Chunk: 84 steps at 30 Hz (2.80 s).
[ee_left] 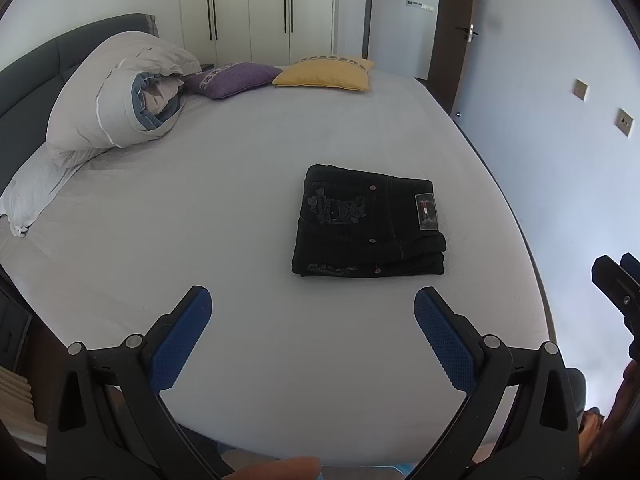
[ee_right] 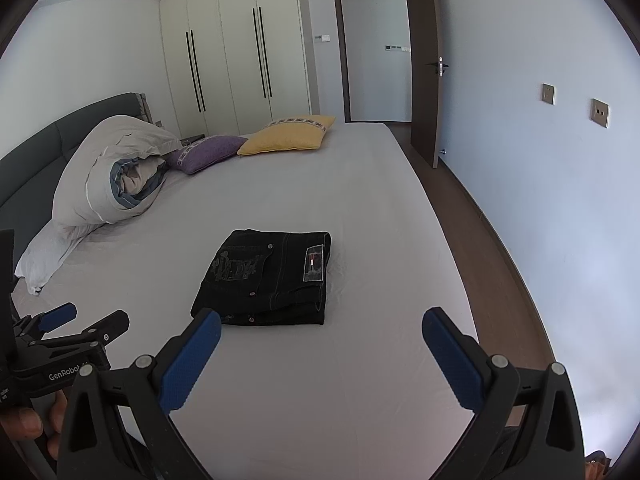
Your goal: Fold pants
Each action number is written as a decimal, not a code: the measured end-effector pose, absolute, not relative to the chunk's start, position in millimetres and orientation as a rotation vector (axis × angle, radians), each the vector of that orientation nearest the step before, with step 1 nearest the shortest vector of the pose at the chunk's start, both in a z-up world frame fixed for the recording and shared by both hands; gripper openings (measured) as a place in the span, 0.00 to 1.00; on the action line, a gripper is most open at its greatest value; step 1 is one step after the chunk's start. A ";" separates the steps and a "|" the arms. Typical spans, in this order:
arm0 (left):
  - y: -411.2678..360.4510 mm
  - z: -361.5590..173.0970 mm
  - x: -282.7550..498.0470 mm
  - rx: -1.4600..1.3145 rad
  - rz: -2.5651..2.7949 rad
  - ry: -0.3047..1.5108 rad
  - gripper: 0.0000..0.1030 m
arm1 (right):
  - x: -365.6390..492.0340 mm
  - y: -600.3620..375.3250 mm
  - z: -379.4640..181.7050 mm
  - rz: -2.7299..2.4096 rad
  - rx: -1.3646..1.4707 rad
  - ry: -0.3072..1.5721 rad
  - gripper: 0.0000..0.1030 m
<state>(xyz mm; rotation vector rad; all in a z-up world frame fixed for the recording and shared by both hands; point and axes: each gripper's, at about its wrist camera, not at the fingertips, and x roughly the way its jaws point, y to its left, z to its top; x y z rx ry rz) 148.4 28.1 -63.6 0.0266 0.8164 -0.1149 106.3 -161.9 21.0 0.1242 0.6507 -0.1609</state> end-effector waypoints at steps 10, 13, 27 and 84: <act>26.5 -70.5 149.8 0.031 -0.118 0.826 1.00 | 108.0 -160.2 19.5 -0.156 0.119 0.658 1.00; 26.2 -72.4 150.2 0.032 -0.118 0.829 1.00 | 107.6 -159.2 19.1 -0.154 0.118 0.660 1.00; 25.6 -76.9 152.0 0.034 -0.123 0.834 1.00 | 108.9 -158.9 16.3 -0.148 0.119 0.667 1.00; 22.5 -81.8 151.2 0.033 -0.129 0.844 1.00 | 106.9 -158.9 11.6 -0.138 0.117 0.675 1.00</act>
